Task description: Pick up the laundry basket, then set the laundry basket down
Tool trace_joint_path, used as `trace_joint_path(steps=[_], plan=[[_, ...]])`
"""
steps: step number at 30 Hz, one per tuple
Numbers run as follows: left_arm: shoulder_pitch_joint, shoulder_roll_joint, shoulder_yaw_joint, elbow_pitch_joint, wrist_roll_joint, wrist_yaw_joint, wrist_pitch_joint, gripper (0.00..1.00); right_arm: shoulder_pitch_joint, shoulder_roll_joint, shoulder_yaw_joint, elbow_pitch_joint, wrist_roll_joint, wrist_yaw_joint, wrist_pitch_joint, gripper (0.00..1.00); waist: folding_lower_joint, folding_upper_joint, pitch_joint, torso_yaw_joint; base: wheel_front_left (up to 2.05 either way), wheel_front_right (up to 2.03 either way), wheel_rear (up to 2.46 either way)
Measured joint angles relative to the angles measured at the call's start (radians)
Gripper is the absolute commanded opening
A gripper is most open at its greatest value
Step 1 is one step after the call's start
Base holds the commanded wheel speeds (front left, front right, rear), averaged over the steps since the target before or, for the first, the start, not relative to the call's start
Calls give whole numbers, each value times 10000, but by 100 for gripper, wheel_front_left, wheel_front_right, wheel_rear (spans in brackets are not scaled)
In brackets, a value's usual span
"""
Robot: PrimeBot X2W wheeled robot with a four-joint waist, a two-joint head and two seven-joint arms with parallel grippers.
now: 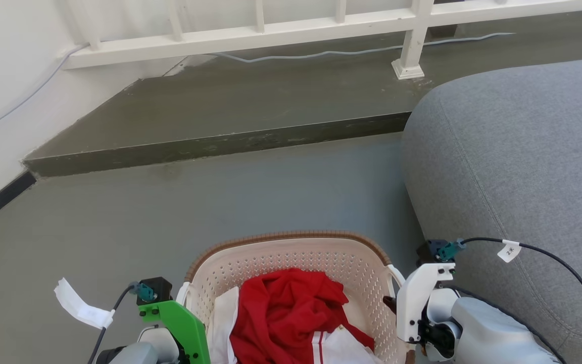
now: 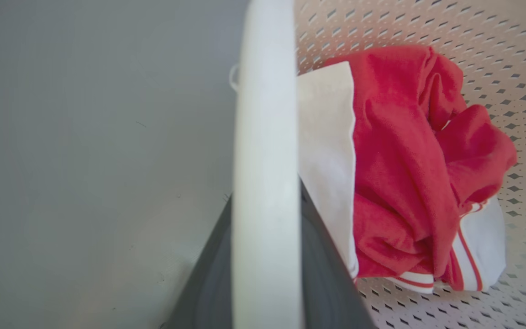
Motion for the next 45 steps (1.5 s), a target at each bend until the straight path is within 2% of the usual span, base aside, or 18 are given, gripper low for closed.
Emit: trace_joint_path(steps=[30,45], plan=[[-22,23,-272,42,-253,0,-186,0,-112,-15,267,36,226,0,-36,0,0,0,154,-48,0,0,0],[-804,75,-326,-10,-257,67,-545,0,-877,-40,280,42,226,0,-430,0,1,0,1180,-62,0,0,0]])
